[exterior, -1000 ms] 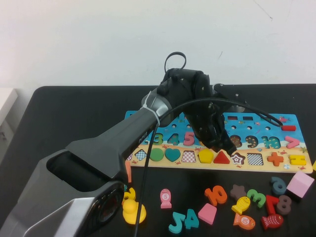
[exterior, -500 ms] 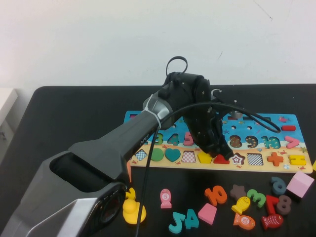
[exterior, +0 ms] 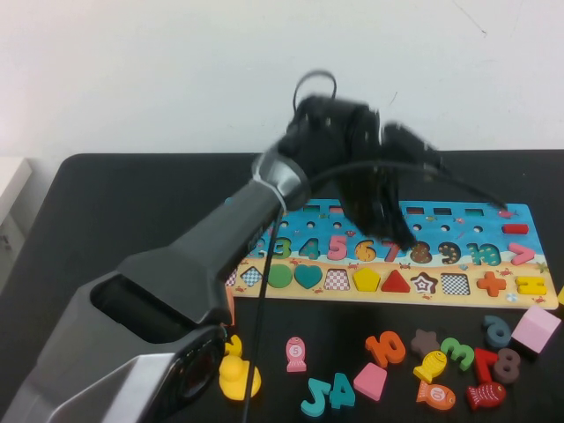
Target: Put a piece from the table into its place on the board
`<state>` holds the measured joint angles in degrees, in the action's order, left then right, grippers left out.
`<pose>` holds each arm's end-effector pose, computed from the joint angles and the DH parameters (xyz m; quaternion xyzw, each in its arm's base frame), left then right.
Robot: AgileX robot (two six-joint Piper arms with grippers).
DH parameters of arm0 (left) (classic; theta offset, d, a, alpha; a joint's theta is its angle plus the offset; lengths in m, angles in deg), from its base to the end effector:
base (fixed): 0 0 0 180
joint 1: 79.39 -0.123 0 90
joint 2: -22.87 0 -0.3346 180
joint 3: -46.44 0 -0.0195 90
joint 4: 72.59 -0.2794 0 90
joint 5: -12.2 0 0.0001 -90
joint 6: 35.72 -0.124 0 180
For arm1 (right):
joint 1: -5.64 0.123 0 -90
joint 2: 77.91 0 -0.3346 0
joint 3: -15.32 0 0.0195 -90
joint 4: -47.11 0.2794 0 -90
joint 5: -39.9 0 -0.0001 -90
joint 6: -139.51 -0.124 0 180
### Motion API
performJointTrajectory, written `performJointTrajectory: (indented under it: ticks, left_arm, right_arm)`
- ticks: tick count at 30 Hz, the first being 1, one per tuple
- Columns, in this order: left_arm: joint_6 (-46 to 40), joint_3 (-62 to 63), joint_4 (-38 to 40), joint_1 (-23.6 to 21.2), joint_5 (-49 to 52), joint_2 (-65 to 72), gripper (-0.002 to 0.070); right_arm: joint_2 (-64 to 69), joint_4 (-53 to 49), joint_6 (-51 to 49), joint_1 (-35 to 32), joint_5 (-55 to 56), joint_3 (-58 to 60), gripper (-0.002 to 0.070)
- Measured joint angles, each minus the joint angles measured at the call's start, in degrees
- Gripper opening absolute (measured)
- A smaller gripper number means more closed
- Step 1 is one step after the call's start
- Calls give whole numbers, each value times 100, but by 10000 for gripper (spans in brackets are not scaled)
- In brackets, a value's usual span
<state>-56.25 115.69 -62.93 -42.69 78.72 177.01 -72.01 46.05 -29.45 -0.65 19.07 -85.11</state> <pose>0.4991 -0.3958 0.2059 0.4506 0.8541 -0.1169 0.2319 0.0627 -0.0077 0.1640 -0.0381 0.7993 -0.0981 0.5917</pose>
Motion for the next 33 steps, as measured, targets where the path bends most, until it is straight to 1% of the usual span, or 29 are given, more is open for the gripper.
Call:
performJointTrajectory:
  ticks: [3, 8, 15, 22, 26, 30, 33]
  left_arm:
    - [32, 277, -544, 0, 239, -263, 0]
    - [152, 329, -1391, -27, 476, -1183, 0]
    - [402, 217, -1958, -164, 542, -2794, 0]
    - [438, -1114, -2232, -164, 582, -4605, 0]
    - [580, -1921, -2803, -164, 591, -5330, -1]
    - [919, -2645, -3608, -164, 591, -6107, 0]
    - [1187, -3104, -3852, -164, 591, -6708, 0]
  right_arm:
    - [0, 0, 0, 0, 0, 0, 19]
    - [0, 0, 0, 0, 0, 0, 19]
    - [0, 0, 0, 0, 0, 0, 19]
    - [0, 0, 0, 0, 0, 0, 19]
    - [0, 0, -8, 0, 0, 0, 19]
    - [0, 0, -8, 0, 0, 0, 19]
    - [0, 0, -8, 0, 0, 0, 19]
